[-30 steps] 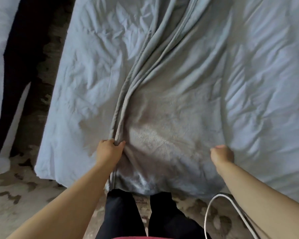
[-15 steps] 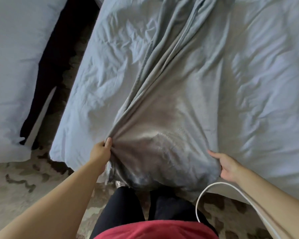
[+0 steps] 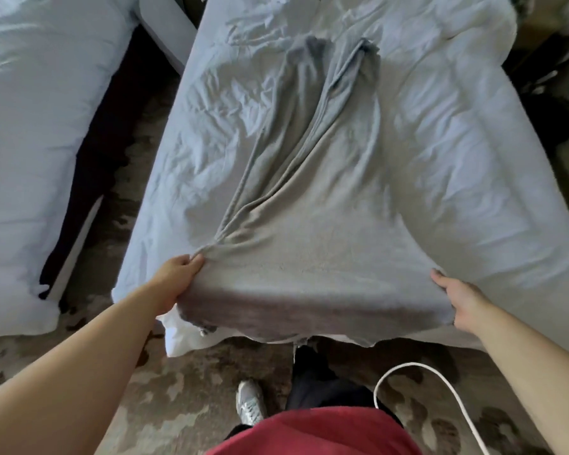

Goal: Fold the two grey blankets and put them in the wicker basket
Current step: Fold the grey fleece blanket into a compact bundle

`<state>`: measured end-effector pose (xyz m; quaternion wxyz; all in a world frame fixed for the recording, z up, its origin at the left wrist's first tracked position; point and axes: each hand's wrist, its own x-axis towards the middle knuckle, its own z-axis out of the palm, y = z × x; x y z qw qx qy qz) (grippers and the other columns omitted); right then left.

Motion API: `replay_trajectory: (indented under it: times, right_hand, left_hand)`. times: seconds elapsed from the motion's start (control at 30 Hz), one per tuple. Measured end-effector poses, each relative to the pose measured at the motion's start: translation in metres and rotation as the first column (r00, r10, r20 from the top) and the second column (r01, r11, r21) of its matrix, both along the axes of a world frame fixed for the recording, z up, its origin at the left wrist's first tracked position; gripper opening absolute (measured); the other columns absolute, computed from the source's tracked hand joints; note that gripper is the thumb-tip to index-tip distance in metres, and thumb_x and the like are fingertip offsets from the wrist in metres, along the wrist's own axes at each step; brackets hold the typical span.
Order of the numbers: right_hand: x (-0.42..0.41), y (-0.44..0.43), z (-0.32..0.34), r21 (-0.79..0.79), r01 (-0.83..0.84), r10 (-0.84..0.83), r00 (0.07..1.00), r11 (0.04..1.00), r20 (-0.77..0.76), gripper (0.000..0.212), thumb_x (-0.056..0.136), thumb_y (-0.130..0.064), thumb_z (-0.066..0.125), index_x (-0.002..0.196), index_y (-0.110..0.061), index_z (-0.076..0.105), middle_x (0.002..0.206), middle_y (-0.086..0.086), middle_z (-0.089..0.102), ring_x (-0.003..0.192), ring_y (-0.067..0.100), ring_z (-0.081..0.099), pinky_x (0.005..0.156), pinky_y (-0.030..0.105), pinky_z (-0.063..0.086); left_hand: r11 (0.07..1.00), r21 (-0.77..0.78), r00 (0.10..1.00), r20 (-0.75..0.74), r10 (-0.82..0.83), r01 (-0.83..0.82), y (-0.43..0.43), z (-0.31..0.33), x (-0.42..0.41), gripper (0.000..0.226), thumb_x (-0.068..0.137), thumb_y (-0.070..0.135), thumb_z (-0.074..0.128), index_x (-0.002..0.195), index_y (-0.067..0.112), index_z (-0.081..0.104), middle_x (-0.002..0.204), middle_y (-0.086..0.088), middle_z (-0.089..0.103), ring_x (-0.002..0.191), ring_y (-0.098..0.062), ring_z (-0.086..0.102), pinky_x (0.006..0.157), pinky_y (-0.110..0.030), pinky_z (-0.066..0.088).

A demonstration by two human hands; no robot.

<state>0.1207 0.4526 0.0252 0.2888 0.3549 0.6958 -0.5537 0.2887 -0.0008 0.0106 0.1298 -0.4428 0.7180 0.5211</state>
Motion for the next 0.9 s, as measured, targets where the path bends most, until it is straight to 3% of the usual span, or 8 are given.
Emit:
replay_trajectory:
  times: [0.1,0.2,0.27,0.4,0.57,0.67,0.77,0.9]
  right_hand:
    - [0.016,0.003,0.009,0.12,0.047,-0.024,0.982,0.992,-0.186,0.046,0.089,-0.032,0.065,0.131,-0.013,0.057,0.131,0.007,0.059,0.121,0.028,0.055,0.092,0.044,0.047]
    - [0.034,0.006,0.007,0.323,0.015,0.063,0.971,0.946,-0.229,0.047,0.088,-0.027,0.067,0.126,0.0,0.057,0.128,0.019,0.059,0.116,0.034,0.057,0.1,0.047,0.044]
    - [0.044,0.01,0.002,0.395,-0.031,0.108,0.979,0.918,-0.174,0.047,0.089,-0.026,0.066,0.126,0.002,0.056,0.128,0.022,0.058,0.115,0.037,0.056,0.101,0.049,0.045]
    - [0.051,0.013,-0.009,0.455,-0.052,0.117,0.986,0.889,-0.115,0.04,0.089,-0.02,0.067,0.121,0.003,0.06,0.123,0.022,0.06,0.11,0.038,0.059,0.087,0.044,0.048]
    - [0.035,0.009,-0.019,0.49,-0.064,0.087,0.996,0.869,-0.023,0.031,0.088,-0.012,0.065,0.115,0.004,0.061,0.114,0.021,0.06,0.104,0.04,0.058,0.086,0.045,0.049]
    - [0.022,0.001,-0.027,0.48,-0.097,0.072,0.995,0.872,0.069,0.02,0.087,-0.003,0.057,0.103,0.008,0.06,0.093,0.02,0.058,0.081,0.033,0.057,0.086,0.048,0.051]
    - [-0.001,-0.021,-0.034,0.436,-0.167,0.123,0.984,0.884,0.127,0.011,0.09,-0.005,0.052,0.094,0.002,0.059,0.075,0.015,0.055,0.062,0.026,0.051,0.079,0.039,0.049]
    - [-0.057,-0.068,-0.047,0.33,-0.312,0.281,0.949,0.891,0.14,0.018,0.092,-0.007,0.051,0.075,-0.009,0.054,0.068,0.008,0.055,0.058,0.02,0.051,0.059,0.026,0.039]
  left_hand:
    - [0.974,0.172,0.973,-0.152,0.176,-0.15,0.0,0.011,0.01,0.024,0.091,0.041,0.06,0.101,0.02,0.068,0.092,0.002,0.068,0.085,-0.014,0.063,0.076,-0.026,0.048]
    - [0.983,0.124,0.976,-0.153,0.153,-0.135,0.004,0.011,0.02,0.028,0.088,0.036,0.065,0.104,0.013,0.066,0.086,-0.003,0.065,0.077,-0.018,0.059,0.071,-0.031,0.047]
    - [0.997,0.057,0.997,-0.068,0.049,-0.045,0.007,0.008,0.028,0.032,0.089,0.033,0.064,0.114,0.014,0.062,0.098,-0.005,0.062,0.084,-0.021,0.058,0.07,-0.031,0.048]
    - [0.979,-0.108,0.975,0.156,-0.156,0.173,0.014,0.002,0.038,0.038,0.09,0.026,0.06,0.127,0.017,0.054,0.12,-0.011,0.054,0.094,-0.025,0.051,0.075,-0.033,0.043]
    - [0.95,-0.098,0.9,0.362,-0.242,0.296,0.016,-0.001,0.025,0.033,0.09,0.019,0.054,0.12,0.006,0.061,0.106,-0.012,0.061,0.089,-0.026,0.058,0.065,-0.031,0.049]
    - [0.919,-0.113,0.828,0.487,-0.279,0.377,0.015,-0.004,0.012,0.033,0.094,0.016,0.046,0.121,0.001,0.059,0.111,-0.012,0.061,0.092,-0.025,0.061,0.064,-0.026,0.049]
    - [0.963,-0.064,0.885,0.414,-0.213,0.262,0.014,-0.015,-0.015,0.033,0.095,0.009,0.047,0.125,0.001,0.057,0.124,-0.017,0.06,0.097,-0.026,0.058,0.074,-0.029,0.046]
    - [0.994,0.009,0.97,0.218,-0.107,0.107,0.015,-0.02,-0.068,0.023,0.07,0.014,0.06,0.092,0.008,0.066,0.091,-0.019,0.063,0.088,-0.033,0.06,0.072,-0.037,0.045]
